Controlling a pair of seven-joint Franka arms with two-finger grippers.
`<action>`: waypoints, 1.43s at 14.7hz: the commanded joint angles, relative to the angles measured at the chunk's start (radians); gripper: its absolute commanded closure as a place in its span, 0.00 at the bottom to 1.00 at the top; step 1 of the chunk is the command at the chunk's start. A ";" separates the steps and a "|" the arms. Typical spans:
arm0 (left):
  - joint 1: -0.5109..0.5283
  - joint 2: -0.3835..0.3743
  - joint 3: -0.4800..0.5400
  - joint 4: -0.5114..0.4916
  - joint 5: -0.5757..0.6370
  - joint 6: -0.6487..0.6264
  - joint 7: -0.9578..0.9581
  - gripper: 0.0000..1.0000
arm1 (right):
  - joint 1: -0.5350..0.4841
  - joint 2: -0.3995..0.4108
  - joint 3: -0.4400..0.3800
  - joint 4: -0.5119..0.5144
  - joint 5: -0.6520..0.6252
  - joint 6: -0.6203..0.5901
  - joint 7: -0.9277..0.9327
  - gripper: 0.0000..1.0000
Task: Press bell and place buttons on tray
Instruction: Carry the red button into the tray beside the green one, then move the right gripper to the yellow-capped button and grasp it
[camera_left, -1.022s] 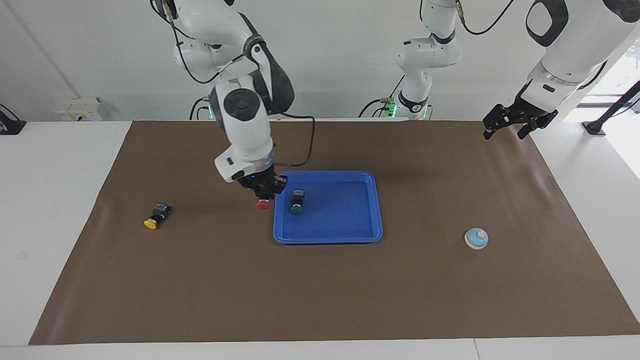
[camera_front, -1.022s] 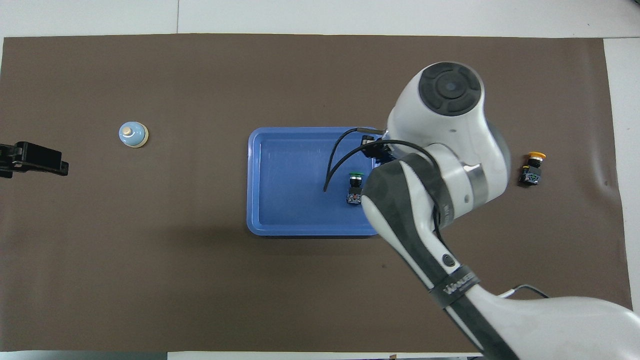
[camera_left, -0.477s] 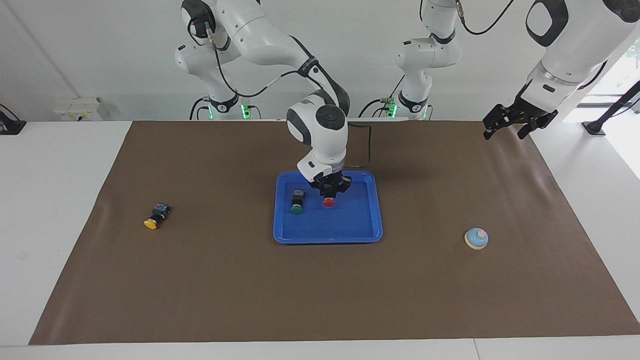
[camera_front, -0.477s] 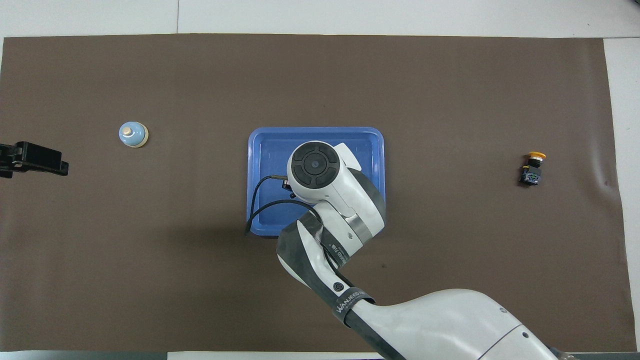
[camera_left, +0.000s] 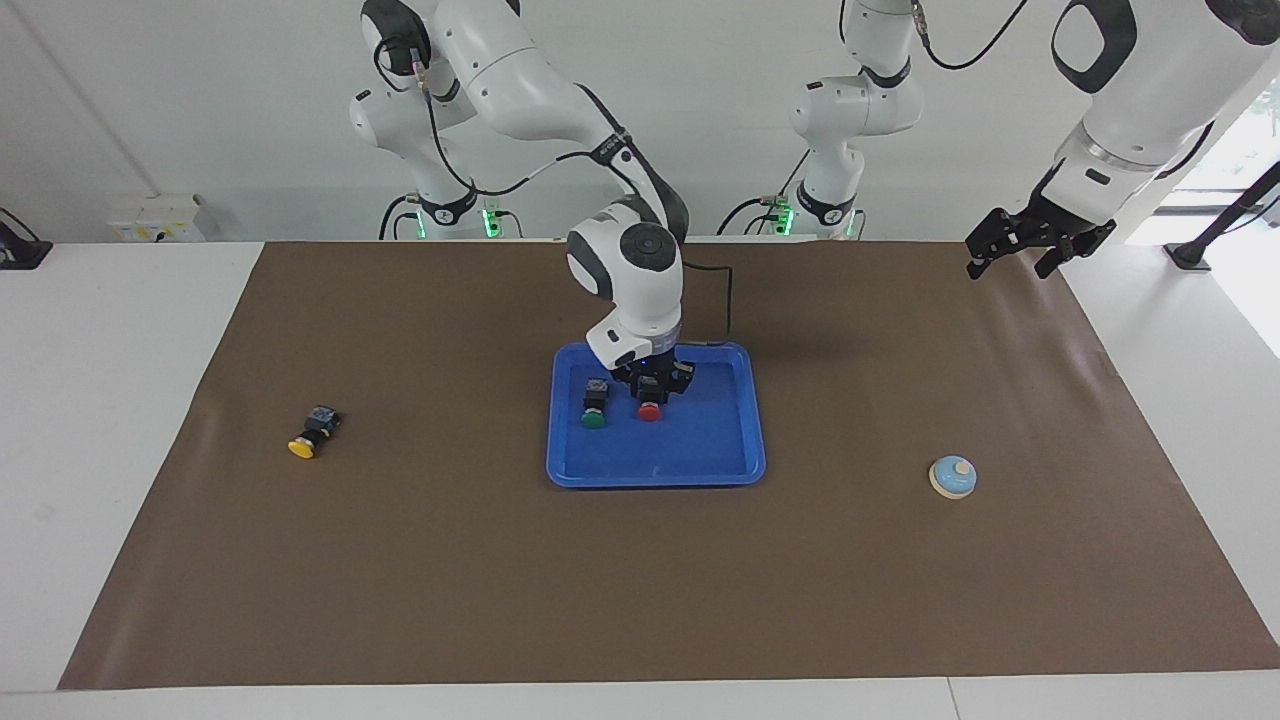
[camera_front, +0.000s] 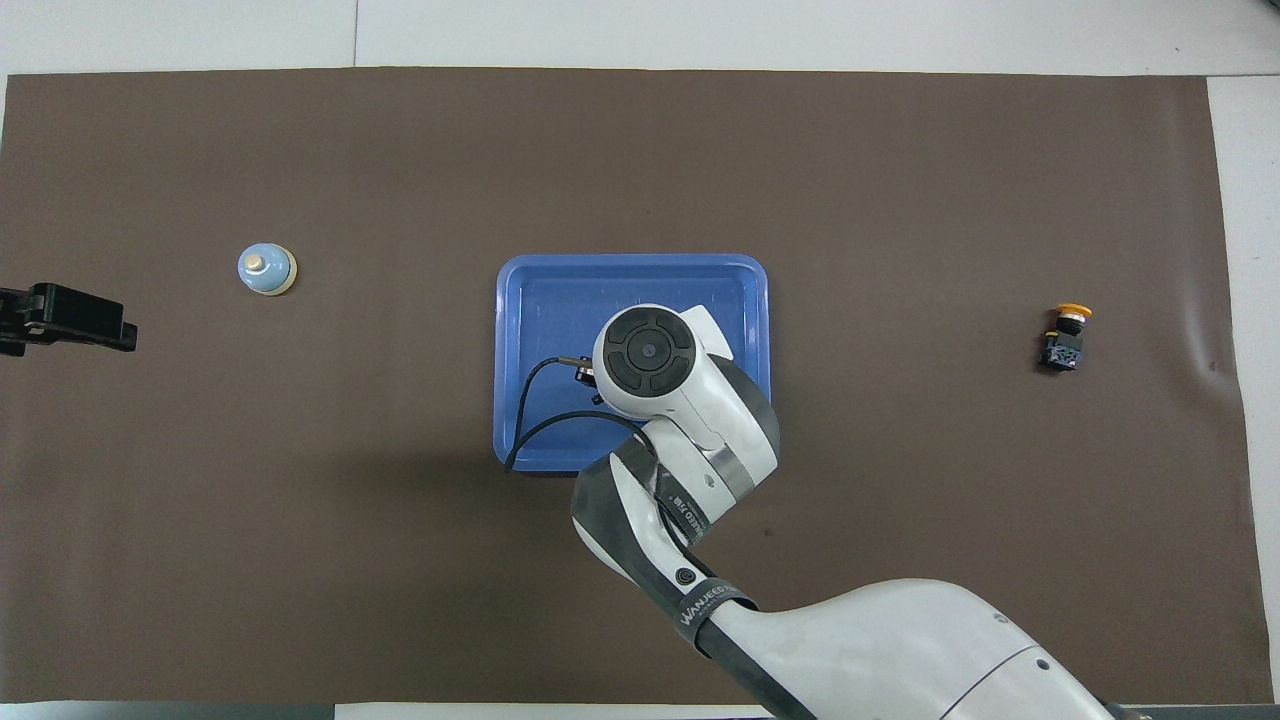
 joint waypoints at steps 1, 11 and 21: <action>0.007 -0.009 0.000 -0.001 -0.013 0.008 0.015 0.00 | -0.028 -0.044 -0.003 0.085 0.007 -0.159 0.049 0.00; 0.007 -0.009 0.000 -0.001 -0.013 0.007 0.015 0.00 | -0.540 -0.214 -0.017 0.073 -0.014 -0.354 -0.553 0.00; 0.007 -0.009 0.000 -0.001 -0.015 0.007 0.015 0.00 | -0.812 -0.299 -0.017 -0.341 -0.037 0.121 -0.817 0.00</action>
